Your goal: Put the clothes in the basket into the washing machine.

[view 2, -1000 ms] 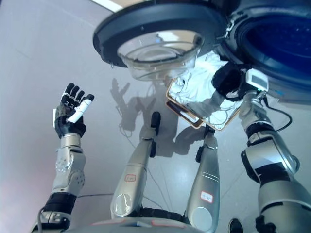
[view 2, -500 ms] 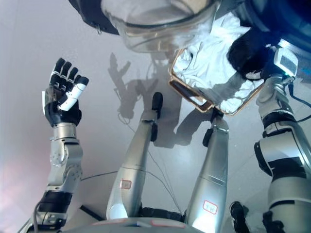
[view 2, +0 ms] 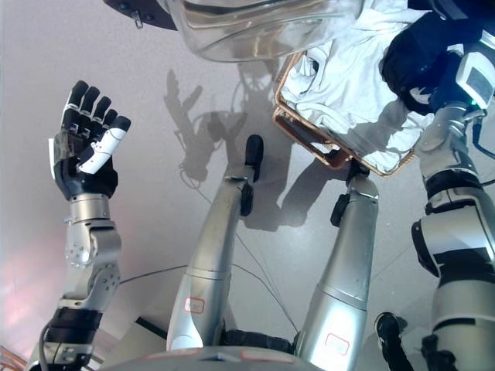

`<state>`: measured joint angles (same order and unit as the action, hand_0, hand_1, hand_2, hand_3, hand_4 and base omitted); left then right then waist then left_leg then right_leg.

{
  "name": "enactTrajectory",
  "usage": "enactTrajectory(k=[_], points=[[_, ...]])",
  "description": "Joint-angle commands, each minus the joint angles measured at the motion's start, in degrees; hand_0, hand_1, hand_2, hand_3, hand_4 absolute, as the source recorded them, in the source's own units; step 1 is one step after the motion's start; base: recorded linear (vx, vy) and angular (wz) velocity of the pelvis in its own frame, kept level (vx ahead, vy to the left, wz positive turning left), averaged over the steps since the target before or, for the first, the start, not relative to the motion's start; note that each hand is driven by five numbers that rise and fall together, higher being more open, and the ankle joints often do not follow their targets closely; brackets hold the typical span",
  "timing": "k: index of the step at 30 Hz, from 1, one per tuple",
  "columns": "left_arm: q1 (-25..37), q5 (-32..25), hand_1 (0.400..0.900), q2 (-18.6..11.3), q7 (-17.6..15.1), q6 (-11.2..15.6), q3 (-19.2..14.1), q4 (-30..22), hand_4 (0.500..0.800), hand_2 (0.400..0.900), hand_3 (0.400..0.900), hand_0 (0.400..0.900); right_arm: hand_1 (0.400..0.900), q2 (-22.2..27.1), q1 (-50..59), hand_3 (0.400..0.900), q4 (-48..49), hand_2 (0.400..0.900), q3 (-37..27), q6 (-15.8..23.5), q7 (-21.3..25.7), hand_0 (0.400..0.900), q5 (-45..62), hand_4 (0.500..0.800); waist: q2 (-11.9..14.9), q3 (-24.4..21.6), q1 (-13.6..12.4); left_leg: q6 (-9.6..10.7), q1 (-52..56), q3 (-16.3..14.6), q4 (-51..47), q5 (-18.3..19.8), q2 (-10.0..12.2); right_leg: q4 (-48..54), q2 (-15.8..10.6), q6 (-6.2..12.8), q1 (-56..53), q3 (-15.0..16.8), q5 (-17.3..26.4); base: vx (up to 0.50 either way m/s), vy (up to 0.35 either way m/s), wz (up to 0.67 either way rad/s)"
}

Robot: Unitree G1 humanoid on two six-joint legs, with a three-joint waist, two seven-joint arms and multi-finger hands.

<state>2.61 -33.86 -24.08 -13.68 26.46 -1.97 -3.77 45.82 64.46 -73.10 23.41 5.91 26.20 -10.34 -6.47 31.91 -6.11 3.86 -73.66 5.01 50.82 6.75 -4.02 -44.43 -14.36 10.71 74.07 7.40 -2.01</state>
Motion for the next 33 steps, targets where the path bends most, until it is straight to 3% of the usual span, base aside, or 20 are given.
enactTrajectory(k=[1, 6, 8, 9, 14, 19, 21, 22, 25, 26, 33], points=[[-3.3, -1.5, 0.9, -0.2, -1.1, 6.7, -4.4, -5.0, 0.8, 0.9, 0.9, 0.9, 0.4, 1.1, -0.1, 0.4, -1.3, 0.4, 4.2, 0.5, 0.4, 0.4, -1.8, 0.5, -4.4, -2.1, 0.5, -1.8, 1.4, 0.1, -8.1, -1.4, -1.0, -4.2, 1.4, -4.26, -0.2, -2.4, -3.0, -0.02, 0.023, -0.06], [-2.2, -1.5, 0.9, 0.0, -1.6, 6.8, -4.8, -3.7, 0.8, 0.9, 0.9, 0.9, 0.4, 1.1, 1.6, 0.4, -0.3, 0.4, 3.4, 0.9, 1.0, 0.4, -0.5, 0.5, -4.4, -2.1, 0.9, -1.7, 2.9, -0.6, -12.2, -2.6, -0.5, 1.1, 1.3, -3.82, -1.7, -2.3, -1.1, -0.01, 0.019, -0.07], [-1.6, -1.3, 0.9, 0.1, -1.9, 6.9, -4.8, -2.4, 0.8, 0.9, 0.9, 0.9, 0.4, 1.0, 2.2, 0.4, 0.1, 0.4, 2.5, 1.5, 1.5, 0.4, 0.9, 0.5, -4.2, -2.1, 1.1, -1.8, 4.2, -0.8, -14.1, -3.1, -0.3, 3.1, 1.4, -3.8, -3.0, -2.3, -0.5, -0.03, 0.024, -0.08], [-0.7, -1.6, 0.9, 0.4, -2.0, 7.0, -4.8, -1.6, 0.8, 0.9, 0.9, 0.9, 0.4, 0.9, 2.8, 0.4, 0.3, 0.4, 1.9, 1.7, 1.7, 0.4, 1.9, 0.5, -4.2, -2.1, 1.3, -2.1, 4.0, -1.1, -15.7, -5.4, -0.2, 5.3, 1.3, -4.05, -2.7, -2.5, 2.0, -0.08, 0.05, -0.13], [2.5, -0.6, 0.9, 1.0, -3.9, 7.2, -5.2, 2.3, 0.8, 0.9, 0.9, 0.9, 0.4, -0.7, 1.9, 0.4, 5.3, 0.4, -2.6, 4.4, 2.6, 0.4, 8.9, 0.5, -3.6, -2.1, 2.0, -2.0, 8.9, -1.8, -19.8, -6.3, 0.3, 10.6, 1.7, -3.79, -7.4, -2.6, 3.4, 0.01, 0.013, -0.13], [5.5, -1.1, 0.9, 1.5, -5.3, 7.4, -5.2, 9.1, 0.8, 0.9, 0.9, 0.9, 0.4, -4.9, -3.2, 0.4, 11.3, 0.4, -10.3, 9.7, 1.1, 0.4, 22.9, 0.5, -3.2, -2.1, 3.0, -1.5, 15.7, -1.9, -24.2, -7.3, 0.7, 16.0, 2.0, -3.51, -14.6, -3.1, 4.7, 0.05, -0.026, -0.1], [6.0, -1.1, 0.9, 1.7, -5.9, 7.3, -5.2, 10.4, 0.8, 0.9, 0.9, 0.9, 0.4, -7.4, -6.5, 0.4, 14.4, 0.4, -15.0, 13.2, -0.2, 0.4, 32.7, 0.5, -3.4, -2.1, 3.5, -1.4, 18.1, -1.9, -25.7, -7.6, 0.9, 18.0, 1.9, -3.43, -17.2, -3.2, 4.9, 0.06, -0.04, -0.02], [5.9, -1.1, 0.9, 1.6, -5.9, 7.3, -5.0, 10.4, 0.8, 0.9, 0.9, 0.9, 0.4, -7.4, -6.9, 0.4, 14.6, 0.4, -15.3, 13.2, -0.3, 0.4, 32.8, 0.5, -3.3, -2.1, 3.3, -1.4, 18.4, -1.9, -25.9, -7.6, 0.9, 18.3, 1.9, -3.44, -17.6, -3.3, 4.9, 0.07, -0.043, -0.06], [6.9, -3.0, 0.9, 2.5, -5.9, 7.2, -5.5, 14.6, 0.8, 0.9, 0.9, 0.9, 0.4, -13.3, -15.2, 0.4, 23.7, 0.4, -21.7, 20.0, -7.5, 0.4, 50.5, 0.5, -3.5, -2.1, 4.2, -0.9, 23.2, -1.7, -29.1, -8.6, 1.4, 21.7, 1.8, -3.32, -22.8, -4.0, 5.3, 0.07, -0.048, -0.04], [6.8, -3.0, 0.9, 2.4, -5.9, 7.2, -5.4, 14.6, 0.8, 0.9, 0.9, 0.9, 0.4, -13.3, -15.5, 0.4, 23.8, 0.4, -21.8, 20.0, -7.7, 0.4, 50.7, 0.5, -3.5, -2.1, 4.2, -0.9, 23.5, -1.7, -29.3, -8.7, 1.4, 21.9, 1.8, -3.33, -23.1, -4.0, 5.3, 0.05, -0.032, 0.0], [8.4, -4.1, 0.9, 3.4, -6.7, 6.9, -3.9, 15.9, 0.8, 0.9, 0.9, 0.9, 0.4, -22.1, -16.0, 0.4, 33.0, 0.4, -30.7, 29.7, -17.4, 0.4, 80.2, 0.5, -5.5, -2.1, 4.2, -0.3, 28.3, -1.1, -32.3, -9.1, 1.2, 24.9, 1.0, -3.06, -28.4, -4.6, 5.4, 0.05, -0.028, 0.07]])
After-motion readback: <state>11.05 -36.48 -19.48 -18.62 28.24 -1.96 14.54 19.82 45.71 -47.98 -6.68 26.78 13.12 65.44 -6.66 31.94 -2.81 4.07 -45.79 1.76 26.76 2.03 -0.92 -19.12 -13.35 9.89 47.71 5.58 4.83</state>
